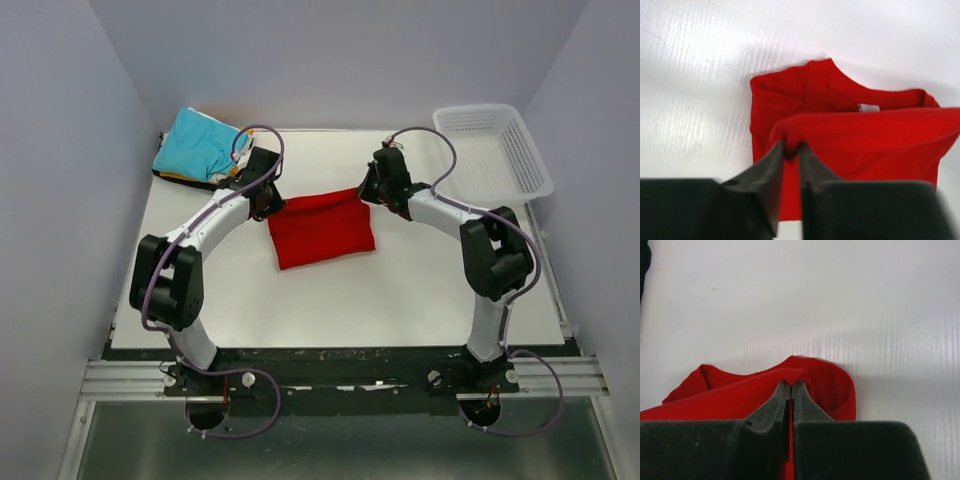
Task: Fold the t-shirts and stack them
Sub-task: Fold the long partially folded tshirt into a neat square
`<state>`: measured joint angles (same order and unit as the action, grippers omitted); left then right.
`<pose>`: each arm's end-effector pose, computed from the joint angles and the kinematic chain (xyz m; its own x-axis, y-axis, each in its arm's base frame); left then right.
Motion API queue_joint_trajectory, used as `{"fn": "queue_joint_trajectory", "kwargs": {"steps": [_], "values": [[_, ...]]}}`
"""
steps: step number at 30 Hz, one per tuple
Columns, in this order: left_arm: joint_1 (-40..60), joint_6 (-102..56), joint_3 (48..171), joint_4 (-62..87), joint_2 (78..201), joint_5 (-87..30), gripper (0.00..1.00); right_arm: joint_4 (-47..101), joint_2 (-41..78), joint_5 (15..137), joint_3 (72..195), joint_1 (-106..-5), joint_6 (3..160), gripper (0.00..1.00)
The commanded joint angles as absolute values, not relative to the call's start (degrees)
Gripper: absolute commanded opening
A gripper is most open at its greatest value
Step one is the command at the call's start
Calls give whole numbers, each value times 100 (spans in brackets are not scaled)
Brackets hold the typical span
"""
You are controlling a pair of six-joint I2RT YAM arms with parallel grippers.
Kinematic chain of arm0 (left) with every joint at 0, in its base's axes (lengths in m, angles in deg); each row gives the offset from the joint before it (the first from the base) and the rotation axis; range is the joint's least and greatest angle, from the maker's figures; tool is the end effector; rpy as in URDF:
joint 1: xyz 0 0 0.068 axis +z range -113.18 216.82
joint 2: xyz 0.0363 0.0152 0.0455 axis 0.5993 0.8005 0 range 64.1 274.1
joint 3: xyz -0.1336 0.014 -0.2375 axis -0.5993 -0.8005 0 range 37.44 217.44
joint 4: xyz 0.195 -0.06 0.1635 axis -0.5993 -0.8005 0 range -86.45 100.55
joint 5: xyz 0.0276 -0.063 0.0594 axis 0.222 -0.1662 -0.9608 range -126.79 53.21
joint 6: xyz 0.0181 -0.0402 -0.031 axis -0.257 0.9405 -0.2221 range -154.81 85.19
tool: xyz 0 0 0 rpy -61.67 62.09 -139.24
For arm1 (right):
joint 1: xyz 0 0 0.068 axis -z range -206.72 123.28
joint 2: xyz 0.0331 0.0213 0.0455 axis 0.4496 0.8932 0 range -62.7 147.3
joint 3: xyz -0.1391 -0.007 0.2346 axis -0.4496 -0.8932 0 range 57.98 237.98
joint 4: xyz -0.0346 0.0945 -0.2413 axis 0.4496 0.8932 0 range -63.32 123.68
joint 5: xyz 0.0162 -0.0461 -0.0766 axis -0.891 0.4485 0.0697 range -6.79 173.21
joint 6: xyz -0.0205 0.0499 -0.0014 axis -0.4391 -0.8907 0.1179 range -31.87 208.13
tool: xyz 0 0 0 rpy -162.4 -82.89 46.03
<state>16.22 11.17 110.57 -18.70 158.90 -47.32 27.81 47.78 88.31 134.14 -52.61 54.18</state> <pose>0.3398 -0.1208 0.2572 -0.6762 -0.5010 -0.5401 -0.3571 0.8642 -0.3546 0.3950 0.1883 0.2087 -0.6393 0.3081 -0.7046 -0.0153 0.9109 0.4123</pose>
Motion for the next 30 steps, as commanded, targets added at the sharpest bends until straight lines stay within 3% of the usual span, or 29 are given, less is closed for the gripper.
{"fn": "queue_joint_trajectory", "kwargs": {"steps": [1,2,5,6,8,11,15,20,30], "values": [[1947,855,11583,-2143,16509,-4736,38,2509,5248,9086,13939,-5085,5569,10],[2012,764,11717,-2133,16600,-4521,53,2529,5312,9105,14046,-5078,5569,17],[2065,546,12099,-2198,16686,-4311,82,2658,5391,9164,14338,-5073,5547,75],[2066,517,12213,-2273,16649,-4306,95,2837,5371,9161,14416,-5078,5552,88],[2065,497,12174,-2188,16461,-4106,99,2930,5218,9047,14459,-5080,5548,100],[2056,453,11775,-1720,16159,-2958,99,2740,4789,8560,13973,-5078,5396,100],[1999,632,10882,-682,15928,-1327,99,2105,4086,6916,12837,-5076,5018,100],[1861,995,10283,90,16190,-670,99,727,3913,5383,11657,-5079,4342,100],[1854,877,9960,-564,16605,-1832,99,1410,4120,6864,10981,-5053,4495,100]]}}
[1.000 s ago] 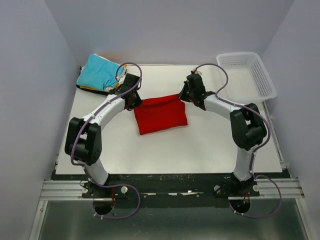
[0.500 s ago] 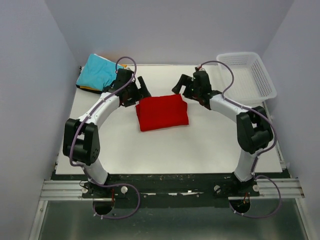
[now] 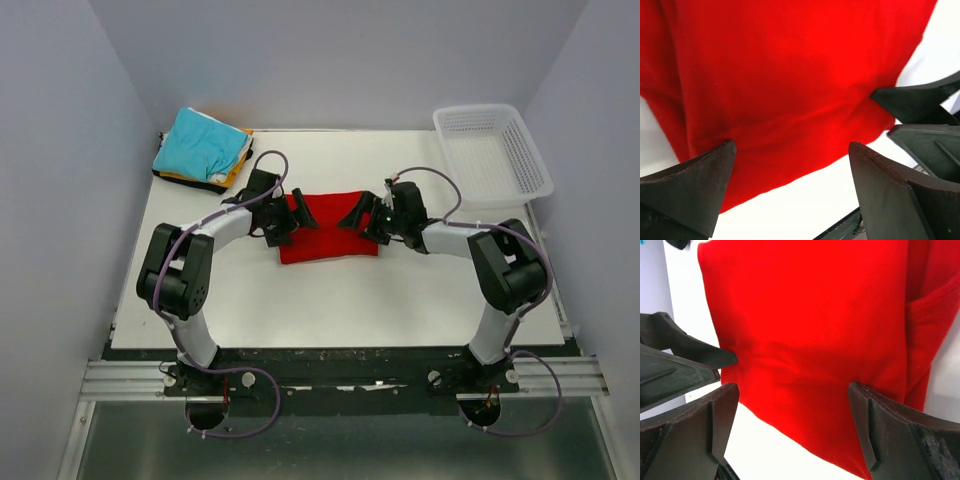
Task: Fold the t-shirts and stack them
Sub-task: Fold the long partially folded tshirt into a neat square, then put the neatly folded tshirt into the corner of the board with the left arm
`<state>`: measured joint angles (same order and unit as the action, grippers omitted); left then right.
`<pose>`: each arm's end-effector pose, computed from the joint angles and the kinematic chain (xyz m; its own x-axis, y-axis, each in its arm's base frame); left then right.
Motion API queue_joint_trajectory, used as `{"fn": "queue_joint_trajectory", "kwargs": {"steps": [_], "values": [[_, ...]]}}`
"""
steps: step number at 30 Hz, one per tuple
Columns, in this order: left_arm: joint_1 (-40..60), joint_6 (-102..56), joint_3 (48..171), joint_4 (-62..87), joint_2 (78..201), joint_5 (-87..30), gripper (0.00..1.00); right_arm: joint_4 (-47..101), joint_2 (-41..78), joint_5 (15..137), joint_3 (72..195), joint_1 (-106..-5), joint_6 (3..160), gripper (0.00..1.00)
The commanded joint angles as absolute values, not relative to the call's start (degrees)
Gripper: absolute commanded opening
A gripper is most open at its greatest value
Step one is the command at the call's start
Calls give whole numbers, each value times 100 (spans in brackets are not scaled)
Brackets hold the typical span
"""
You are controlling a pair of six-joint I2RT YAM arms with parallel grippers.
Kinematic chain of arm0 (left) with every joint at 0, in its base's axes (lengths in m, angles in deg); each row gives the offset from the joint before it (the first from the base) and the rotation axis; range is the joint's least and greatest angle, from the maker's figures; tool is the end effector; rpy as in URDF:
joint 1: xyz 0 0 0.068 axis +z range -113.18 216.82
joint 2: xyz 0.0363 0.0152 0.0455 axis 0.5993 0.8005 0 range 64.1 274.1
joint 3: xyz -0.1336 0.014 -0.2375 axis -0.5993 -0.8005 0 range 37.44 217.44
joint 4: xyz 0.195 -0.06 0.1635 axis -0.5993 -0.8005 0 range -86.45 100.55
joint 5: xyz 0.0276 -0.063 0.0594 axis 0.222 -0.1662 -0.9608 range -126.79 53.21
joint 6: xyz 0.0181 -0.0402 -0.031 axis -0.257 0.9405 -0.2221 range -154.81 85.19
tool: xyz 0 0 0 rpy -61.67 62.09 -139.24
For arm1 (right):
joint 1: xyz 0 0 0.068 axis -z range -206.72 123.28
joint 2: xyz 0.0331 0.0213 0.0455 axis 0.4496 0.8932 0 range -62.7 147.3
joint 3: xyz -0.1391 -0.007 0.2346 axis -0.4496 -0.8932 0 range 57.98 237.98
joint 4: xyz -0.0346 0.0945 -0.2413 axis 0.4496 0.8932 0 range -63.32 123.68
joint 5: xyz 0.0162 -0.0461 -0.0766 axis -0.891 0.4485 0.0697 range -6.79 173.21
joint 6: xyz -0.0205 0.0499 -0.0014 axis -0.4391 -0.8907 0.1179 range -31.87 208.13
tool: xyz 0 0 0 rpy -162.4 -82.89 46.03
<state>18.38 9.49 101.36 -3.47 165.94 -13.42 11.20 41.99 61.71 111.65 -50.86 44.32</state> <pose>0.3465 -0.1304 0.1847 -0.8994 -0.3759 -0.2231 -0.1478 0.7419 -0.6540 0.3366 0.1652 0.1539 -0.8346 0.3319 -0.4397 -0.1038 0.6892 0.7171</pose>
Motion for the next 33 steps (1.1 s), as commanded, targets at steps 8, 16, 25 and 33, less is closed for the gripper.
{"fn": "queue_joint_trajectory", "kwargs": {"steps": [8,16,25,33], "values": [[1854,811,9548,-469,16376,-1794,99,1564,3533,7393,10769,-5055,4833,100],[1810,453,9559,-1011,15140,-2668,99,1903,1587,9068,10159,-5051,4949,100],[2090,242,10293,-1563,15769,-3368,99,1690,-121,10020,9341,-5044,4967,100],[2317,97,11098,-1901,16847,-3028,99,1842,-142,9907,9426,-5041,5107,100]]}}
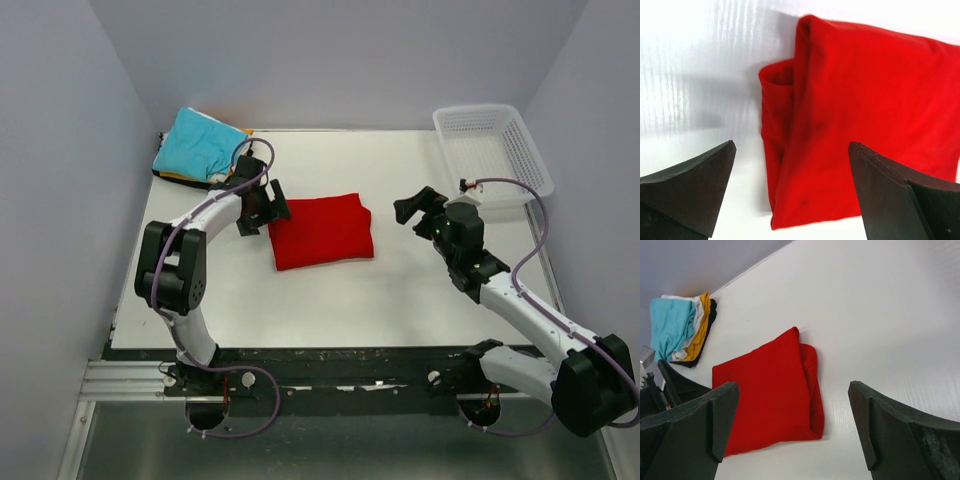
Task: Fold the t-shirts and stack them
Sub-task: Put the neatly folded tshirt into the corner of the board with the left arm
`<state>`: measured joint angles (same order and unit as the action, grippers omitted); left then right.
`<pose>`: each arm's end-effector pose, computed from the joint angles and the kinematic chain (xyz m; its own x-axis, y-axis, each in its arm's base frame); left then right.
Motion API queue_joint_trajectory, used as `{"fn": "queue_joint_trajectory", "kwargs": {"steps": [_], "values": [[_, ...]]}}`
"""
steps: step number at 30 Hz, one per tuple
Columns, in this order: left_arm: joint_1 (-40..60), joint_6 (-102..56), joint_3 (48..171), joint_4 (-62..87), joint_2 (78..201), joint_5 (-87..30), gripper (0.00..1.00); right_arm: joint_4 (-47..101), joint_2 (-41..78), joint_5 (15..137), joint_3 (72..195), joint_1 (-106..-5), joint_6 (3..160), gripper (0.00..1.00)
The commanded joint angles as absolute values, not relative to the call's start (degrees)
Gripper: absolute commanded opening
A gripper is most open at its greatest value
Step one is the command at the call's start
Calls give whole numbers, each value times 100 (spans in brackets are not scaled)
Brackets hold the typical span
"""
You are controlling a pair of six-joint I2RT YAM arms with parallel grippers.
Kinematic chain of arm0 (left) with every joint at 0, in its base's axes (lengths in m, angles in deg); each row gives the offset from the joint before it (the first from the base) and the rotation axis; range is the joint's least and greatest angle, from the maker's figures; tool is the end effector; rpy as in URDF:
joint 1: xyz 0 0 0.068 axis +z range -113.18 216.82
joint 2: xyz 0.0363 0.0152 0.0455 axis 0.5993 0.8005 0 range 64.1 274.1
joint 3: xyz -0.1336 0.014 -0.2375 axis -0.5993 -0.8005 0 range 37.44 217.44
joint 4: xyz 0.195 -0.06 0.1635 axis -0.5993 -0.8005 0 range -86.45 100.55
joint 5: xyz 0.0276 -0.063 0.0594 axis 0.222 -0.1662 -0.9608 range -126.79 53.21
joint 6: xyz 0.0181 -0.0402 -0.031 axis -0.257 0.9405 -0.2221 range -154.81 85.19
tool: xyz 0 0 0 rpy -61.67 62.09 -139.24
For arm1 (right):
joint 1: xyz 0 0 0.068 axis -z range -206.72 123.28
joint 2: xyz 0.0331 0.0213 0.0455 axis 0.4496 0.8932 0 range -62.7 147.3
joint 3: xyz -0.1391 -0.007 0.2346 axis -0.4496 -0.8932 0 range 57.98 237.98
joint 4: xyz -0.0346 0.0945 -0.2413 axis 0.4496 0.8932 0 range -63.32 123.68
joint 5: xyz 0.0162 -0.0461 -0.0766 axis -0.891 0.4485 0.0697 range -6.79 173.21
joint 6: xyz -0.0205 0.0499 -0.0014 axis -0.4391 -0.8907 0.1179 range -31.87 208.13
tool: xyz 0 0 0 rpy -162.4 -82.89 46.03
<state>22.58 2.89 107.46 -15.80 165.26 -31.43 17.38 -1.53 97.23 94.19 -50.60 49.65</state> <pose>0.3583 -0.0944 0.2049 -0.8263 -0.4184 -0.3770 -0.2676 0.8807 -0.3909 0.2271 0.0912 0.2664 -0.3048 0.5253 -0.7944 0.0131 0.8363 0.5480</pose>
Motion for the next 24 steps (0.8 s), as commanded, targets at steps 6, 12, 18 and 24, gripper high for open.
{"fn": "queue_joint_trajectory", "kwargs": {"steps": [6,12,18,24], "values": [[2311,123,11172,-1807,17079,-2594,93,1822,41,9909,9472,-5042,5127,100],[2193,260,11232,-1775,17455,-2239,76,1789,154,9858,9488,-5040,5139,100],[1952,325,11355,-1900,17586,-2509,53,1777,208,9798,9499,-5043,5130,100],[1791,3,12016,-2443,17776,-3307,0,1771,164,9811,9481,-5044,5157,100]]}}
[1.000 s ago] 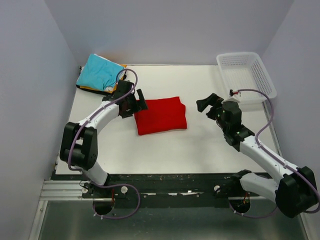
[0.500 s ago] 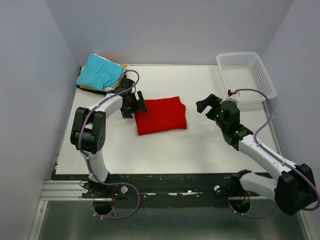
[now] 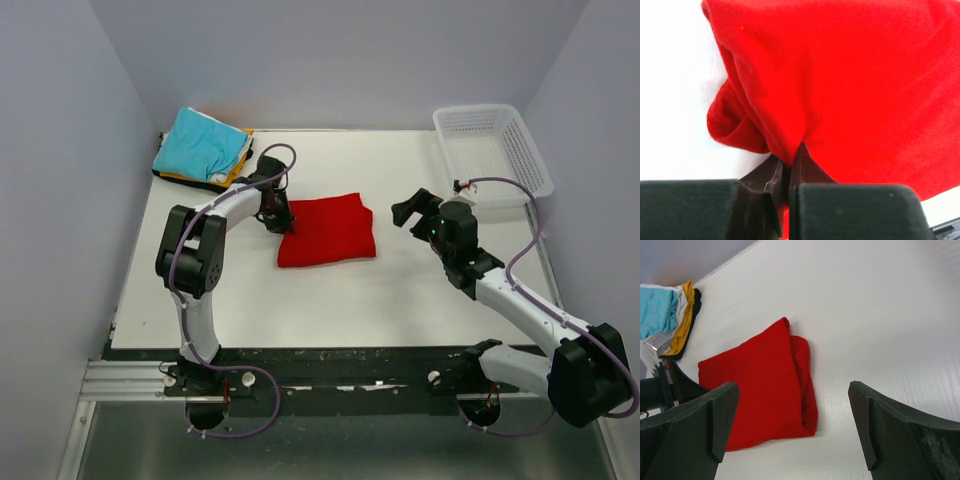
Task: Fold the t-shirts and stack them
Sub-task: Put the neatly folded tshirt into the corner of the board with the left arm
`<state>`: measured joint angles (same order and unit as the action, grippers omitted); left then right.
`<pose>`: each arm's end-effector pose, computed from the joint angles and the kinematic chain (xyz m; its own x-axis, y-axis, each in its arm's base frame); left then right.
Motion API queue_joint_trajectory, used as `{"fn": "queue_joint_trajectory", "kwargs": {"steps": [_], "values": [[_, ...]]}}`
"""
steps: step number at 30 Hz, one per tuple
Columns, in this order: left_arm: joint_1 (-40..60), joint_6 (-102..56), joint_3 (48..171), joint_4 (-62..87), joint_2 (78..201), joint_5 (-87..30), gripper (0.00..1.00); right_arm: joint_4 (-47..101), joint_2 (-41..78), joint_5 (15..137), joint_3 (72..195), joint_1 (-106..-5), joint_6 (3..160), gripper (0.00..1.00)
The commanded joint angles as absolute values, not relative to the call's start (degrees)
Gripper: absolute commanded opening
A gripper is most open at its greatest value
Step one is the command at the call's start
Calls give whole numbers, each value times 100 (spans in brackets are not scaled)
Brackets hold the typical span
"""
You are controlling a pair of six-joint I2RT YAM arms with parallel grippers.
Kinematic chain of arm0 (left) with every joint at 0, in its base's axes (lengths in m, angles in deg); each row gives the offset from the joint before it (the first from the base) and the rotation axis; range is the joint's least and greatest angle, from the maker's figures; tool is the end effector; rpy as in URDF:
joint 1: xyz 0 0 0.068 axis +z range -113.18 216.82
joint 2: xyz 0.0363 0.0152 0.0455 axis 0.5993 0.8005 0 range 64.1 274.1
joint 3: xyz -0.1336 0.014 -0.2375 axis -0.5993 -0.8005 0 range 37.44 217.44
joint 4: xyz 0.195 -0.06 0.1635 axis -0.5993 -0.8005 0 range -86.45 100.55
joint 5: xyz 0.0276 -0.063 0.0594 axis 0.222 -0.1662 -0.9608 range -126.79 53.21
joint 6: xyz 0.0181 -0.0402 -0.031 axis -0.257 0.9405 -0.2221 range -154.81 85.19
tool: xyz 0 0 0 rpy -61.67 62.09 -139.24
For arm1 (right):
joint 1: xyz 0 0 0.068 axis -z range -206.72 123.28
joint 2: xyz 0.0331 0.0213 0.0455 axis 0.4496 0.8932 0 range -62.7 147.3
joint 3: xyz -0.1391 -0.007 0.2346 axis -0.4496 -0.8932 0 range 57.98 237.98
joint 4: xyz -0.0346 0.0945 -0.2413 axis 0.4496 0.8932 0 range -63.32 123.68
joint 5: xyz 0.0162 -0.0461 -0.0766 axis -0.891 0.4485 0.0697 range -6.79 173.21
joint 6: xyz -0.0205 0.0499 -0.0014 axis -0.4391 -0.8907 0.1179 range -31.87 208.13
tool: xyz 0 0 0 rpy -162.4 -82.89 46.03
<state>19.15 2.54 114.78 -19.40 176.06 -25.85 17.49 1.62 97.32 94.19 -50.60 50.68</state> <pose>0.3801 -0.1282 0.1701 -0.9120 -0.3345 -0.2373 -0.2234 0.8904 -0.3966 0.2344 0.0943 0.2537 -0.3458 0.4919 -0.7990 0.0360 0.8579 0.5126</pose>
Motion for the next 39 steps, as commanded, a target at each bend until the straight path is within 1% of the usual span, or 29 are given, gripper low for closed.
{"fn": "queue_joint_trajectory", "kwargs": {"steps": [1,4,10,14,21,24,27,32,39], "values": [[1771,-101,12182,-2646,17806,-3543,0,1770,149,9823,9478,-5043,5173,100],[1759,-442,12678,-2949,17809,-4301,0,1748,108,9876,9455,-5045,5191,100],[1766,-1853,13929,-3317,18005,-5197,0,1703,175,9990,9450,-5037,5251,100],[1849,-2898,14258,-2767,18183,-5978,0,1708,314,10047,9510,-5044,5350,100],[2357,-4350,15081,-1908,18397,-6159,0,1665,584,10314,9579,-5044,5543,100],[2555,-4649,15449,-1660,18350,-5901,0,1709,788,10407,9654,-5045,5611,100],[2750,-4986,15557,-1341,18208,-5453,0,1748,987,10557,9735,-5044,5653,100],[2841,-5445,15704,-728,18057,-5923,0,1872,1289,10732,9889,-5045,5723,100],[3045,-5384,15719,-816,17597,-5016,0,1923,1493,10795,9990,-5045,5741,100]]}}
